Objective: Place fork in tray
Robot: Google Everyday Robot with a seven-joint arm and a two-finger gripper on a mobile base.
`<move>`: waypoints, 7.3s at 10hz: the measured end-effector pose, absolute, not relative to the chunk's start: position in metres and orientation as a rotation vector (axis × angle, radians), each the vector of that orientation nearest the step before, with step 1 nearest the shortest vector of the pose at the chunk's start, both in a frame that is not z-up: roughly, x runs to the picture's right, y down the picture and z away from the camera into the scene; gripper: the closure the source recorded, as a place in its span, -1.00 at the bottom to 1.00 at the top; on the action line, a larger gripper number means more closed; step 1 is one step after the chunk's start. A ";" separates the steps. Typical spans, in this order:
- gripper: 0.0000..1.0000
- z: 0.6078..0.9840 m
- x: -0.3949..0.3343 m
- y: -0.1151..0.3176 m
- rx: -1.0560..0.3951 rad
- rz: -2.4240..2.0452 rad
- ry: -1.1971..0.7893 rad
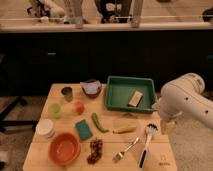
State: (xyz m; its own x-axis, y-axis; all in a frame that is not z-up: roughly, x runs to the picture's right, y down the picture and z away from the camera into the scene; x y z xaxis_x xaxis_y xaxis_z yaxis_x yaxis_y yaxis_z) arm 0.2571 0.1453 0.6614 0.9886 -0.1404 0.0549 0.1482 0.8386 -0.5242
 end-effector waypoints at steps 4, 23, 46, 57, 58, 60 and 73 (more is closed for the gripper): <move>-0.60 0.655 0.230 0.184 -0.571 -0.259 -0.036; -0.60 0.689 0.126 0.296 -0.723 -0.432 -0.296; -0.60 0.737 0.061 0.337 -0.776 -0.404 -0.480; -0.60 0.762 0.091 0.340 -0.802 -0.412 -0.461; -0.60 0.763 0.091 0.341 -0.808 -0.406 -0.465; -0.60 0.763 0.090 0.338 -0.804 -0.407 -0.465; 1.00 0.760 0.095 0.338 -0.820 -0.404 -0.465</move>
State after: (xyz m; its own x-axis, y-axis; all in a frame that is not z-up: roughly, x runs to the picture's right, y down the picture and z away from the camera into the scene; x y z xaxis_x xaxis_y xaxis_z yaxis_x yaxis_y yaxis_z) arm 0.0955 0.3379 0.7596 0.8264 -0.1625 0.5391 0.5113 0.6177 -0.5976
